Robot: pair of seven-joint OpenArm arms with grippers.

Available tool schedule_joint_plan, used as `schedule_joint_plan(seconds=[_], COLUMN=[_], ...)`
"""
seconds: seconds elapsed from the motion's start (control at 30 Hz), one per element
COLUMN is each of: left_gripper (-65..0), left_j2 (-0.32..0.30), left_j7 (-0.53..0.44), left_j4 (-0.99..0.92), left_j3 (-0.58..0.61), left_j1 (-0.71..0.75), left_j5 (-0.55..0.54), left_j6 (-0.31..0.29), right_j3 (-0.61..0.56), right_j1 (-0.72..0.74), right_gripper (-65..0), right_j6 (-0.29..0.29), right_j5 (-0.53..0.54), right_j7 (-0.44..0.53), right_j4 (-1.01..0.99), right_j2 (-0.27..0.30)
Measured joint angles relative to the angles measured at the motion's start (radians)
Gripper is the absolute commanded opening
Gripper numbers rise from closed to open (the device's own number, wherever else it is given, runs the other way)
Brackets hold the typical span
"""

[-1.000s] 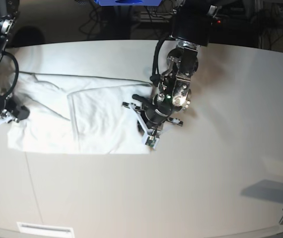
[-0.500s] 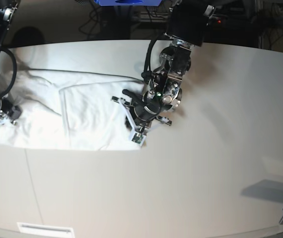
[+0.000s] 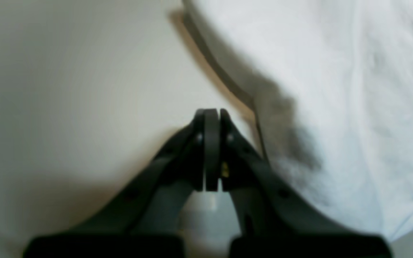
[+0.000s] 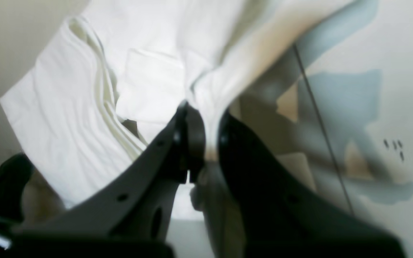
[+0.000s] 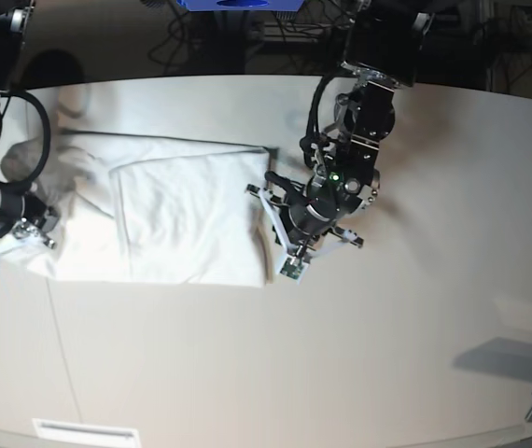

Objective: Fold the T-shirt properly
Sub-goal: 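Grasp the shirt's end with the right gripper and lift the left gripper away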

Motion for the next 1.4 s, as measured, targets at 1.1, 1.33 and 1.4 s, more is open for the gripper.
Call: schedule_joint_plan(seconds=[1.1, 1.33, 1.4], left_gripper=[-65.0, -65.0, -65.0], left_j2=[-0.246, -0.248, -0.248], left_j7=[0.059, 0.043, 0.037], left_j4=[0.190, 0.194, 0.195], left_j3=[-0.196, -0.197, -0.197], left_j1=[0.318, 0.337, 0.344], left_j5=[-0.003, -0.006, -0.002], left_j6=[-0.005, -0.004, -0.003], right_j3=[-0.146, -0.225, -0.237], right_j1=[-0.003, 0.000, 0.001], right_gripper=[-64.7, -64.7, -64.7], right_j6=[-0.211, -0.248, -0.253], right_j5=[-0.216, -0.361, -0.366], right_j7=[0.022, 0.026, 0.026], right_j4=[0.264, 0.317, 0.317], right_j2=[-0.001, -0.073, -0.073])
